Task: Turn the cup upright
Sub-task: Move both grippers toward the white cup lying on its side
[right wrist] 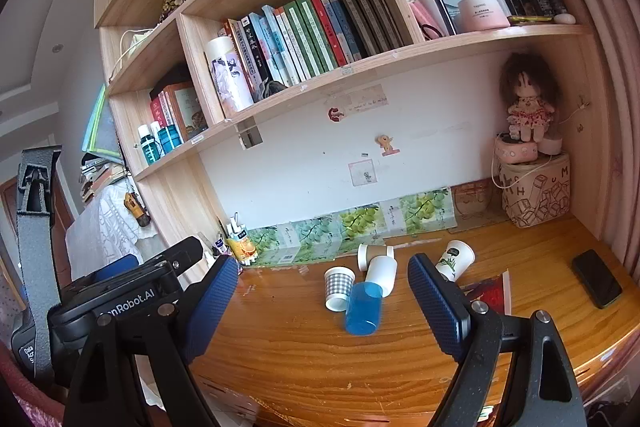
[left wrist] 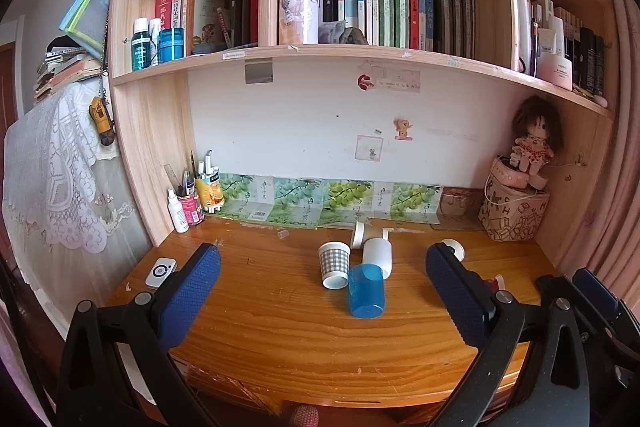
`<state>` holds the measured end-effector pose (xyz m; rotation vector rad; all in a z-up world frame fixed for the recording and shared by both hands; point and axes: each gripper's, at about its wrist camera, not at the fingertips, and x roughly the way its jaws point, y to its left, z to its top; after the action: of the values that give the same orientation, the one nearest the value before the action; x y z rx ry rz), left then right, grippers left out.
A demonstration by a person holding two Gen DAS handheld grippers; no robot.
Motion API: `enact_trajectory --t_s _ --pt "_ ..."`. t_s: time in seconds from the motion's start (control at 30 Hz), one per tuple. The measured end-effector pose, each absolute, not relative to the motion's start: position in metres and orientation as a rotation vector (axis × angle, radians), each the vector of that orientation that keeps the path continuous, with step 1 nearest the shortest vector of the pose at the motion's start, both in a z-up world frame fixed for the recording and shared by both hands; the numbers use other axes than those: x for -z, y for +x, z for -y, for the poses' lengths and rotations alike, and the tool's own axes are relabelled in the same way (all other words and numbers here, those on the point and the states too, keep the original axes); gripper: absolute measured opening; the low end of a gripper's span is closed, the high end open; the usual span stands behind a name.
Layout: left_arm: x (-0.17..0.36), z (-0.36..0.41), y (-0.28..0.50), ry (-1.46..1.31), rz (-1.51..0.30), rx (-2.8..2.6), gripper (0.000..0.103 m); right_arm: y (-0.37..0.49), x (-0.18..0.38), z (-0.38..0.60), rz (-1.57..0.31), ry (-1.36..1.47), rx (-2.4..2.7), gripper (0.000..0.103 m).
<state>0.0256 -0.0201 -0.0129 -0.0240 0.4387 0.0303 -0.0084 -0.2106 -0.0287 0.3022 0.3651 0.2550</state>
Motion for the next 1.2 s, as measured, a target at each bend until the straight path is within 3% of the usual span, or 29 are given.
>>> enact_trajectory --t_s 0.7,1.2 --pt "0.024 0.047 0.064 -0.046 -0.511 0.07 0.102 0.018 0.036 0.227 -0.413 0.279 -0.193 0.087" --pt "0.046 0.061 0.147 -0.096 -0.641 0.085 0.102 0.095 0.053 0.233 -0.552 0.219 -0.191 0.087"
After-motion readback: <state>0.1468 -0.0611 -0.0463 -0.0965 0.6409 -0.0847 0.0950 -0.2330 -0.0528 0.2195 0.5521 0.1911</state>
